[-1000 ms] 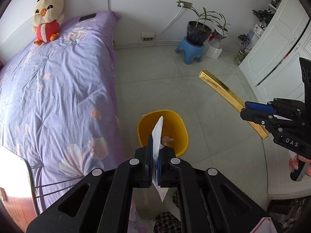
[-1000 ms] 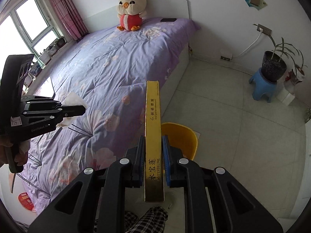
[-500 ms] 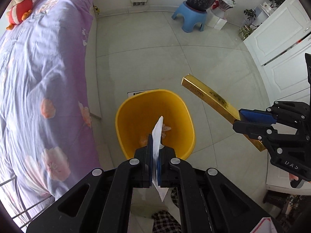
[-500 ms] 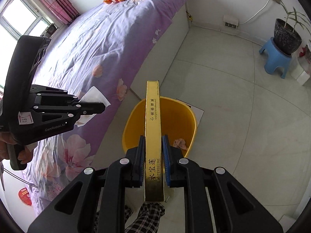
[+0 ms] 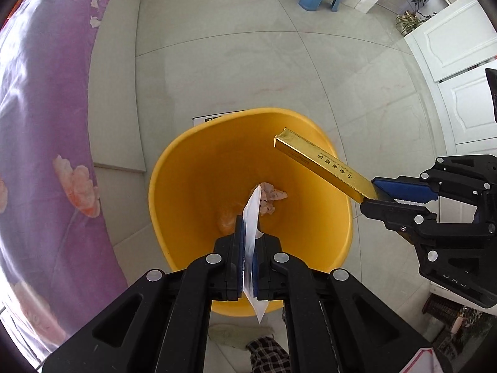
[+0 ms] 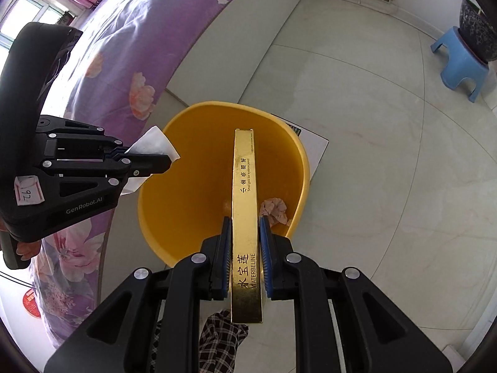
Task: Collect trash
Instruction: 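Open both tools to drop the tissue and yellow box into the bin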
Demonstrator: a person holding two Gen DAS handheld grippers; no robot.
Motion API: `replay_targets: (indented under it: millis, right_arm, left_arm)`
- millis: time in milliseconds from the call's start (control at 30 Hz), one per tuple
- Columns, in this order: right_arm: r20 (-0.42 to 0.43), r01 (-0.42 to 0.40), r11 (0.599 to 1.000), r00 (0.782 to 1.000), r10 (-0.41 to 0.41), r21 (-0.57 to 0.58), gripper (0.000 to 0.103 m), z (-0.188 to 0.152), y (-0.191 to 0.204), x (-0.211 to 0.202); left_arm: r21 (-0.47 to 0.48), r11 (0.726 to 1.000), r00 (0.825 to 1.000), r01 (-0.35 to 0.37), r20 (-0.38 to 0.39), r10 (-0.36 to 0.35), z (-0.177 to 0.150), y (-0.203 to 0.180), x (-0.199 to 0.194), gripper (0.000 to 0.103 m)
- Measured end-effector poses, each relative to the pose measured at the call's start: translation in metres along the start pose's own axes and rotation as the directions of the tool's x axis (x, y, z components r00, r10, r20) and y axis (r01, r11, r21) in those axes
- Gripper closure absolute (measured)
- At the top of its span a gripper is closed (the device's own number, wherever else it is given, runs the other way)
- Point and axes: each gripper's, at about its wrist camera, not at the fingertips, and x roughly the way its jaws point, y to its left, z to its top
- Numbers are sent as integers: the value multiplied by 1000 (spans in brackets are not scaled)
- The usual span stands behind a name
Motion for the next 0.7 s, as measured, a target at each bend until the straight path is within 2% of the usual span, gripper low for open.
replay_targets:
  millis: [67,133,200,267,467,700]
  right_arm:
    - [-4,-4,1000,1000,4,-3,83,2,-3,4]
    - [-1,3,1000,1000,-3,-11,75,4,-4,6]
    - [11,20,1000,1000,-19,-15,58,6,-4,5]
    - [22,19,1000,1000,-19,-14,54,7,-6,3]
    - [32,31,999,999,-31,-7,54,9,-7,-4]
    - [59,37,999,998,-37,-13,54,7,5,-28]
  left_arm:
    - [-14,1000,1000,-1,-3,1,2,2,3,91]
    - [-23,1000,1000,-8,6,8,2,3,0,80]
    - [-33,999,1000,-15,15,16,2,4,-3,55]
    - [-47,999,999,-27,33,29,0,7,-7,39]
    - [-75,996,998,-40,42,43,-5,13,-16,34]
    - [-100,994,995,-48,84,57,-17,22,-51,26]
